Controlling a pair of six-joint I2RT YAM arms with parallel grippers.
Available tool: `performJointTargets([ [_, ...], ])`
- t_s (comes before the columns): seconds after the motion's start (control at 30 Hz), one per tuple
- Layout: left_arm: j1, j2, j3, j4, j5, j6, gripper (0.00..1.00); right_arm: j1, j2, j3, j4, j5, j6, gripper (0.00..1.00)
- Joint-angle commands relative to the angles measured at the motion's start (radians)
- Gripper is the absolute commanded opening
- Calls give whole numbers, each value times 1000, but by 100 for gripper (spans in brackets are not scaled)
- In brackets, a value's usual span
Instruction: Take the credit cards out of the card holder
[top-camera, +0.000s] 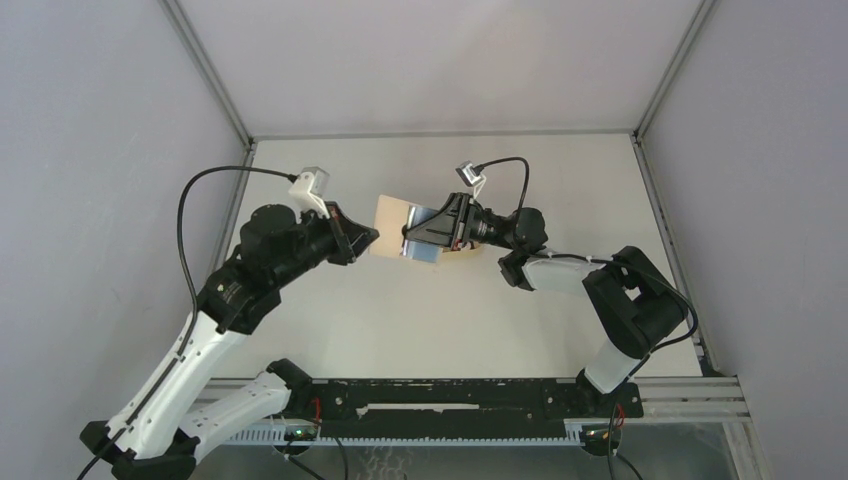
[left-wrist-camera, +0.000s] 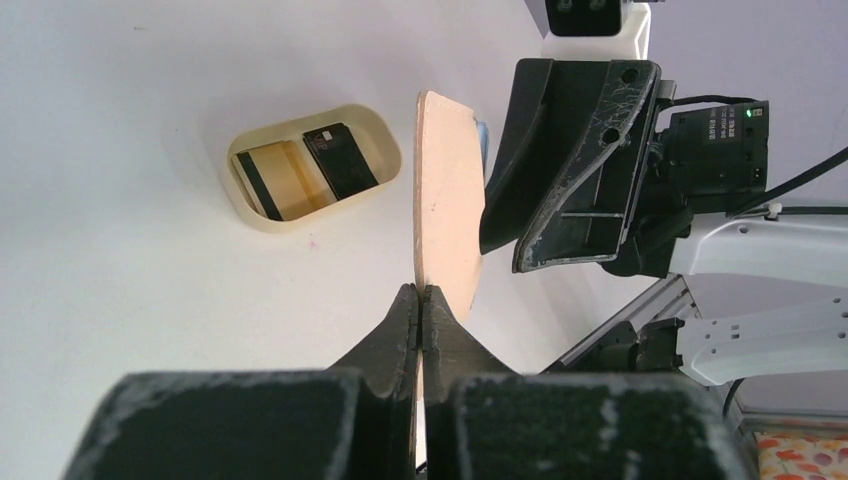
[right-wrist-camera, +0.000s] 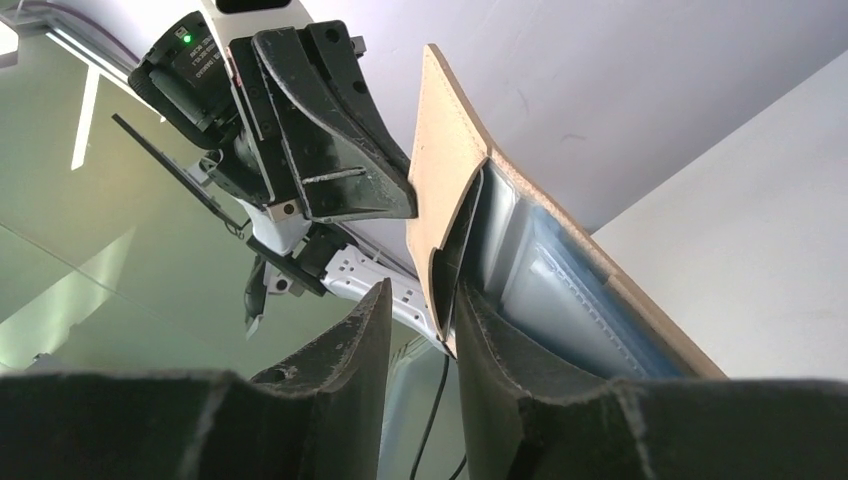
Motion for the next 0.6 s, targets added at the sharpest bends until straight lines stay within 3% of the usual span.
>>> performJointTargets([
  [0.0, 15, -4, -10, 21, -11, 14, 0, -4, -12, 19, 84, -9, 11, 37],
  [0.57, 15, 11, -35, 44, 30, 8, 0, 9, 22, 46, 80, 22, 13, 31],
])
